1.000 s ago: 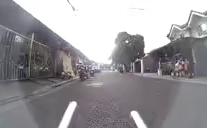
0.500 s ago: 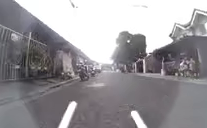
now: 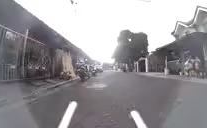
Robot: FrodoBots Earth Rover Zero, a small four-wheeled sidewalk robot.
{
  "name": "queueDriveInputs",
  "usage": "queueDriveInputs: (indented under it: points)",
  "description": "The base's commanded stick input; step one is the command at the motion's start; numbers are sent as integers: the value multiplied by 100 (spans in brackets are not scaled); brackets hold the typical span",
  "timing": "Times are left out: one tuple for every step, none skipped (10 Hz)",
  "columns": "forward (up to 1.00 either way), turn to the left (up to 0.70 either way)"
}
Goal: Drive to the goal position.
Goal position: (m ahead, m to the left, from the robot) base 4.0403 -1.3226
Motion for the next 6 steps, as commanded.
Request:
queueDriveInputs:
  points:
    - [29,0]
    - [26,0]
    - [26,0]
    - [26,0]
    - [26,0]
    - [26,0]
